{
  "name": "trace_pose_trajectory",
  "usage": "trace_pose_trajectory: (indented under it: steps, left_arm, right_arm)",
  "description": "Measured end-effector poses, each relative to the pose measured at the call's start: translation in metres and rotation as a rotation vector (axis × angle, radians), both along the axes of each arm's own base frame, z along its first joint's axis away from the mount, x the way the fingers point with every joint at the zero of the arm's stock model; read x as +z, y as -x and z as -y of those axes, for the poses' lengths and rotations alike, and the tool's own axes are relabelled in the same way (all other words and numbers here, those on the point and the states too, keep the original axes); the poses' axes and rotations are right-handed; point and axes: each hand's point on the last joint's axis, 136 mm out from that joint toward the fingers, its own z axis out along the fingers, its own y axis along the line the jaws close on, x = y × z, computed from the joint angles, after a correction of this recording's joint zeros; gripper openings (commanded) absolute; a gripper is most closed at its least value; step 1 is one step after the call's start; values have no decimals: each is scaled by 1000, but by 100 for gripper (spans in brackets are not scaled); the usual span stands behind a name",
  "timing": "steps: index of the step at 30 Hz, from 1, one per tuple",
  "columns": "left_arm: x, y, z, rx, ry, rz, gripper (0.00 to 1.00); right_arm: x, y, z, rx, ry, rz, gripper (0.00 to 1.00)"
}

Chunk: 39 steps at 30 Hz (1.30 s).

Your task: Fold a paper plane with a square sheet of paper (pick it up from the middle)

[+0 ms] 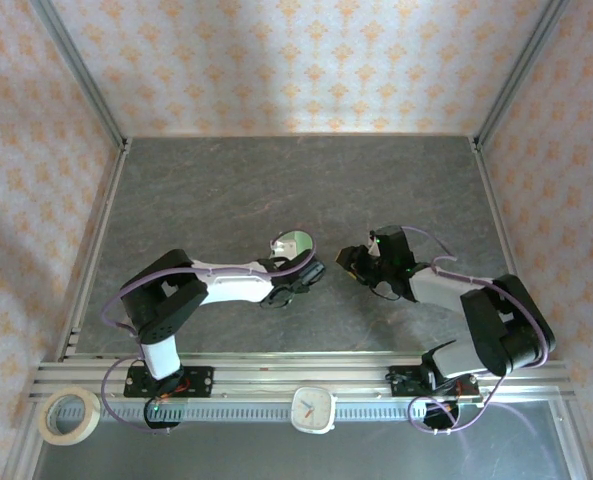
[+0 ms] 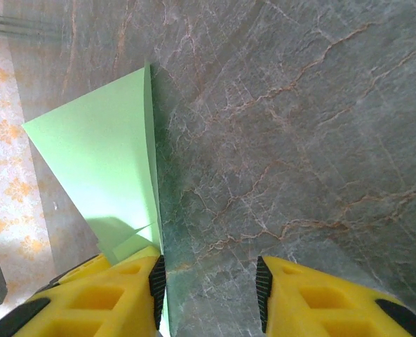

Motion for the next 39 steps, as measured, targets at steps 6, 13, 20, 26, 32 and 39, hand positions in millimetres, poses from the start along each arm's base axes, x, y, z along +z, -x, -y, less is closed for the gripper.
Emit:
trace_pose_trajectory:
  steps: [6,13,20,26,32,39]
  left_arm:
    - [11,9,-1,17,-7,-3,44]
    - [52,4,-2,46,34,70,45]
    - [101,0,-26,69,18,205,65]
    - [128,-25,-122,215,-42,349,89]
    - [131,-33,-232,411,-228,449,99]
    - [128,-40,-306,532,-367,526,99]
  right_arm:
    - [4,0,5,4,12,13,42]
    - [9,-4,12,-7,62,35,43]
    - [65,-36,62,-187,306,283,59]
    - [128,-45,151,-543,630,615,86]
    - [82,-32,216,-657,960,574,92]
    - [45,-35,260,-700,1024,550,94]
